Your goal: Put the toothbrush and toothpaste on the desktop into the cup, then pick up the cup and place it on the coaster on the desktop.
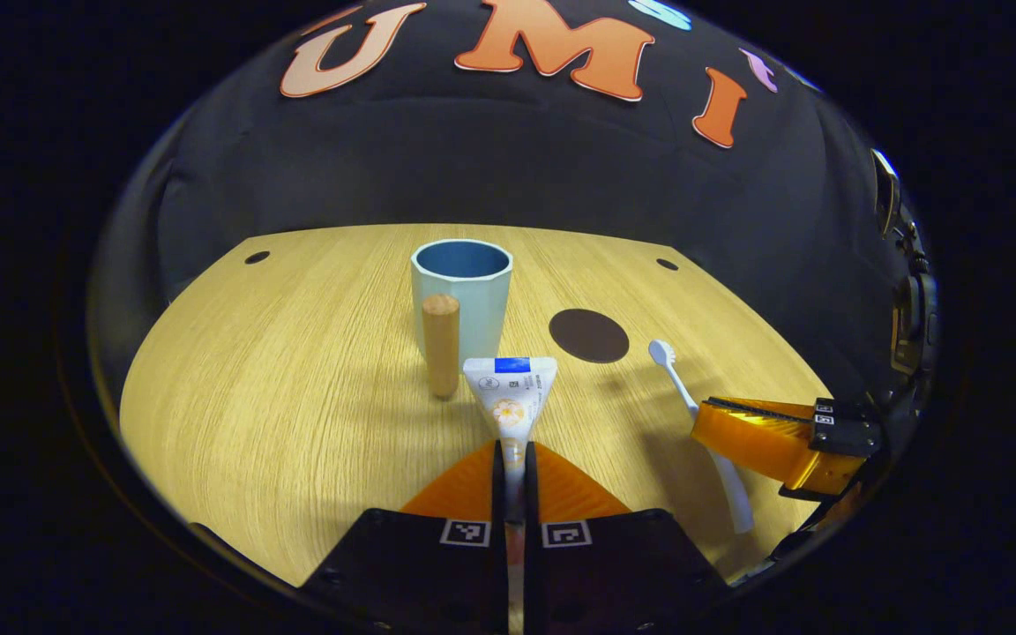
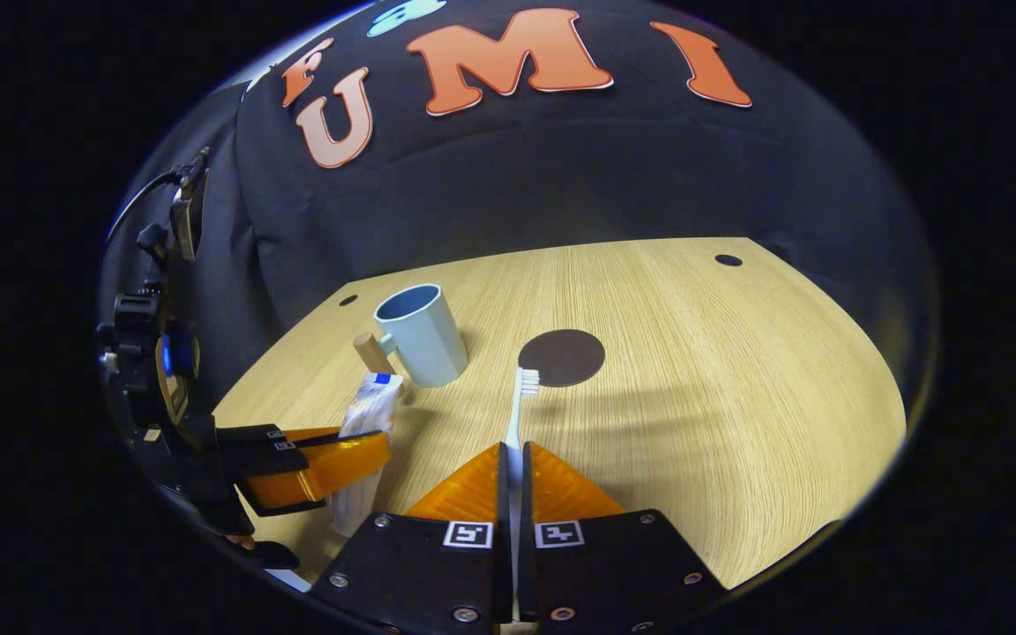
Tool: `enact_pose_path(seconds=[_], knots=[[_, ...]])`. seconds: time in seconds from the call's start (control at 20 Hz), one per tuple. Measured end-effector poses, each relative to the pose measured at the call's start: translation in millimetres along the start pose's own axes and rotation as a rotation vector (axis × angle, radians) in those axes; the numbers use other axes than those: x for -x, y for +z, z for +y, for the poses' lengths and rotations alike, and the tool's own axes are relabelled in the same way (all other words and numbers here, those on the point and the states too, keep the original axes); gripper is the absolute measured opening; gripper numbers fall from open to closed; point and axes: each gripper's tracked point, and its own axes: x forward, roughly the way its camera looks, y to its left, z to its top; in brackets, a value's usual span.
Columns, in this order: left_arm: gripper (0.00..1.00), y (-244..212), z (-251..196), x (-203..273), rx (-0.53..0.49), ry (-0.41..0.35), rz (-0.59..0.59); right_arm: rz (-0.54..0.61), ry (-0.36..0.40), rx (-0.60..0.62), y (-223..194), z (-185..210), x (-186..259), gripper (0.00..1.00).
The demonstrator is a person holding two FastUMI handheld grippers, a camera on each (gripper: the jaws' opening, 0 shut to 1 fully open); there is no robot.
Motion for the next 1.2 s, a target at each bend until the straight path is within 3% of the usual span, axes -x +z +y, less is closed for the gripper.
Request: enact_pose_path(seconds=[0.5, 0.9, 1.2], knots=[[0.06, 55.0, 7.7, 34.0, -0.012, -0.066, -0.251, -0.127, 0.021, -0.013, 33.7, 5.0, 12.8, 0.03], [0.06, 102.3, 25.7, 30.0, -0.04, -0.04, -0.4, -0.205, 0.04, -0.007, 62.2, 12.8, 12.2, 0.03], [0.06, 149.7, 54.9, -4.8, 0.025, -0.003, -0.445, -0.263, 0.039, 0.004, 87.4, 10.9, 6.5, 0.03]])
